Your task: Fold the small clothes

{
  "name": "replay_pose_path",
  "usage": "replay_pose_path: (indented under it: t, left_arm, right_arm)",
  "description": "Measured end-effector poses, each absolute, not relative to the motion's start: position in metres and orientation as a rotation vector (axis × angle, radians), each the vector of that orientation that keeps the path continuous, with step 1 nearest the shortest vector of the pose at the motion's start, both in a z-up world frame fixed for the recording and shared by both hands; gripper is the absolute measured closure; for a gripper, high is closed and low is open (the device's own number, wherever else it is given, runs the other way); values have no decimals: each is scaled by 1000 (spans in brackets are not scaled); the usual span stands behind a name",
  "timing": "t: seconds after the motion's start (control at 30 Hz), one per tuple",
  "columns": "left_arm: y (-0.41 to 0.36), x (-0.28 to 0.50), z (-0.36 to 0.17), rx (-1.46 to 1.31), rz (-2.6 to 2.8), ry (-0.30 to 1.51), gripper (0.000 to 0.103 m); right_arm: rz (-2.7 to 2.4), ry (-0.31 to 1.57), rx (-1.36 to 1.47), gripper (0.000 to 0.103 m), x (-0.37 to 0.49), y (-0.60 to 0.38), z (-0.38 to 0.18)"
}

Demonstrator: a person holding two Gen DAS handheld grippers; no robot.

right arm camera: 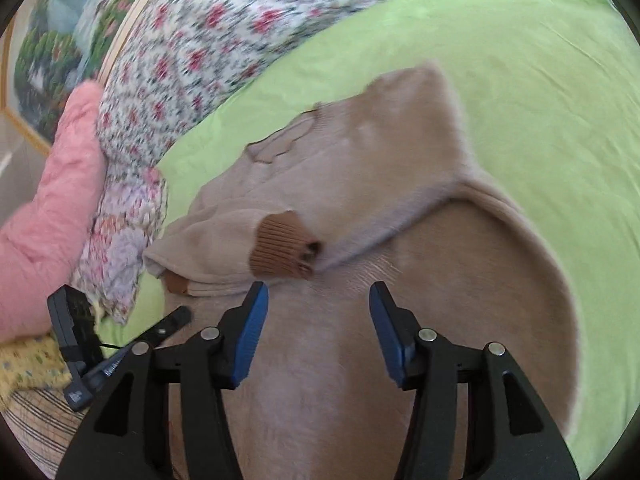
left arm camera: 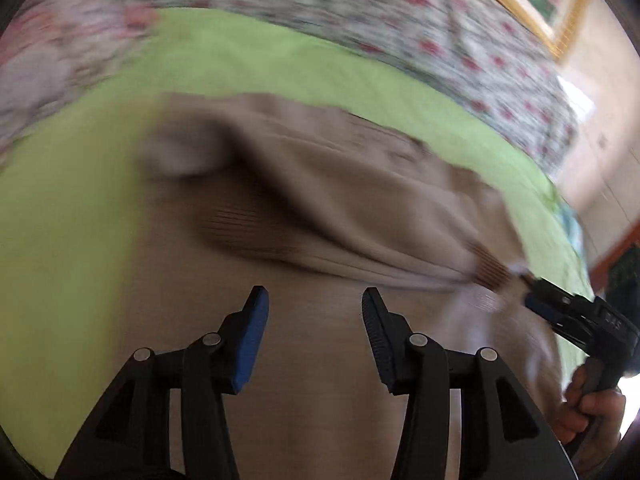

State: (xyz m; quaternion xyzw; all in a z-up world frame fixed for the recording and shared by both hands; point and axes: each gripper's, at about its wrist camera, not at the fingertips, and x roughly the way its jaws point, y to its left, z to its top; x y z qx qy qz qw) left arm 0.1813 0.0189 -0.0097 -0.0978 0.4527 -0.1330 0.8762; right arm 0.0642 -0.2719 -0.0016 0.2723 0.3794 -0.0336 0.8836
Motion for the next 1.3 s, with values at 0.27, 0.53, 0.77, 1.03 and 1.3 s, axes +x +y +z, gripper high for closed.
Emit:
replay_pose_path:
  t: [0.27, 0.53, 0.77, 1.03, 1.3]
  left_arm:
    - [95, 232, -27, -227, -44, 950, 54]
    - [84, 266, -34, -197, 2, 933, 54]
    - [62, 264, -30, -132, 10, 916, 52]
    - [56, 257, -31, -128, 19, 917, 54]
    - [54, 246, -30, -124, 4, 923, 53]
  right_arm:
    - [-94, 830, 619, 47, 114, -275, -15]
    - [-46, 859, 604, 92, 144, -271, -23]
    - [-27, 471, 456, 92, 120, -294, 93]
    - [-156, 705, 478, 92, 123, -344, 10]
    - [-173, 656, 419, 93, 112, -353, 19]
